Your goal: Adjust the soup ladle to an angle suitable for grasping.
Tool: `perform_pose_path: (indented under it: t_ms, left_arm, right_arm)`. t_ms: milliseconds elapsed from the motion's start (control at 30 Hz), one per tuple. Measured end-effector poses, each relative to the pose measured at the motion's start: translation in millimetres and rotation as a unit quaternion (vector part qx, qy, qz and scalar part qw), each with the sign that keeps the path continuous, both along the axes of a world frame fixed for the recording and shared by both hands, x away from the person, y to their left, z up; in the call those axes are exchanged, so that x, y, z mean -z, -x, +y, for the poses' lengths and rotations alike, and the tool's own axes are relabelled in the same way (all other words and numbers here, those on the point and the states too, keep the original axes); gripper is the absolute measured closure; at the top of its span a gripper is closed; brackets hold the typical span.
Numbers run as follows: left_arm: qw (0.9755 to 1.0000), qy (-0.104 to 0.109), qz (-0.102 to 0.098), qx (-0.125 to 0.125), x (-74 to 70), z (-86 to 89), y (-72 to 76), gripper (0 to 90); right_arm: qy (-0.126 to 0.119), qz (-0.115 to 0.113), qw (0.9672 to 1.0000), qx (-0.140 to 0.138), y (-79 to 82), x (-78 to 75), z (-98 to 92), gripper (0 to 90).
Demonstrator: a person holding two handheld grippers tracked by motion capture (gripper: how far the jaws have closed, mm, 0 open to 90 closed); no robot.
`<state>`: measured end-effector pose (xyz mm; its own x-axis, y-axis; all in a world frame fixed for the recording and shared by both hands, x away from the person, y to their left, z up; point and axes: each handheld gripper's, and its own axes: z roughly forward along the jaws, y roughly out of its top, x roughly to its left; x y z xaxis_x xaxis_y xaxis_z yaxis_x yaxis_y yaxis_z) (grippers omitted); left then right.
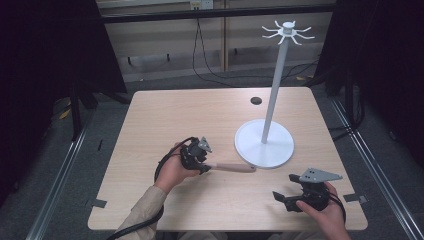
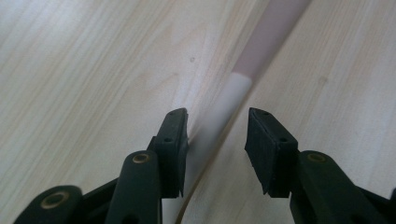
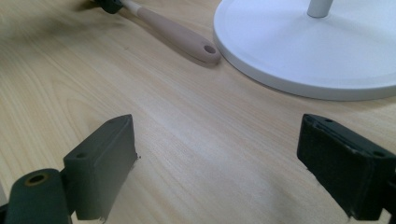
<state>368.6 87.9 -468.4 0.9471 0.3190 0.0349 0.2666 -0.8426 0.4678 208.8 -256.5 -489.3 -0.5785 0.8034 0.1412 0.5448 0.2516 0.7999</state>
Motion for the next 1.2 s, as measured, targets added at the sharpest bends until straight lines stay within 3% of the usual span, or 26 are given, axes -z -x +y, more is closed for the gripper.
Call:
perform_pose_path:
  t_ms: [133,233,333,467,633,733,900,1033,1200]
  left_arm:
    - [0.9998,-0.013,0.004,0.015,7.0,-6.4,-1.0,56.8]
    - [0.9998,0.0,0.013,0.016,9.1,-6.6,-4.4,56.9]
    - [0.9994,-0.003,0.012,0.033,7.8,-5.5,-3.8,64.5]
    - [0.9982,-0.024,0.008,0.054,3.8,-7.6,1.0,68.2]
    - [0.9943,-0.054,0.008,0.091,-1.8,-7.2,9.5,74.4]
    - [0.9937,-0.056,0.028,0.093,-3.1,-3.1,14.2,78.6]
    - [0.9937,-0.056,0.032,0.092,-4.7,6.5,18.6,79.0]
    - [0.9953,-0.051,0.033,0.075,-8.4,12.9,18.4,79.1]
    - [0.9945,-0.059,0.043,0.076,-8.2,13.8,17.7,78.9]
  right_arm:
    - [-0.002,0.0,1.0,-0.002,-0.1,0.1,-0.4,11.3]
    - [-0.003,0.001,1.0,0.0,-0.3,0.2,-0.9,11.3]
    - [-0.003,0.001,1.0,-0.001,-0.7,1.0,-1.2,11.3]
    - [-0.004,0.004,1.0,-0.001,-0.4,1.8,-0.8,11.4]
    - [-0.005,0.001,1.0,0.001,-0.4,0.5,-1.2,11.3]
    - [-0.009,0.002,1.0,0.002,-0.1,0.0,-1.3,11.3]
    - [-0.011,0.001,0.9999,0.002,-0.3,0.1,-0.8,11.3]
    - [-0.011,0.002,0.9999,0.001,-0.8,0.4,0.3,11.3]
    - [-0.011,0.004,0.9999,0.002,-1.3,0.7,2.2,11.3]
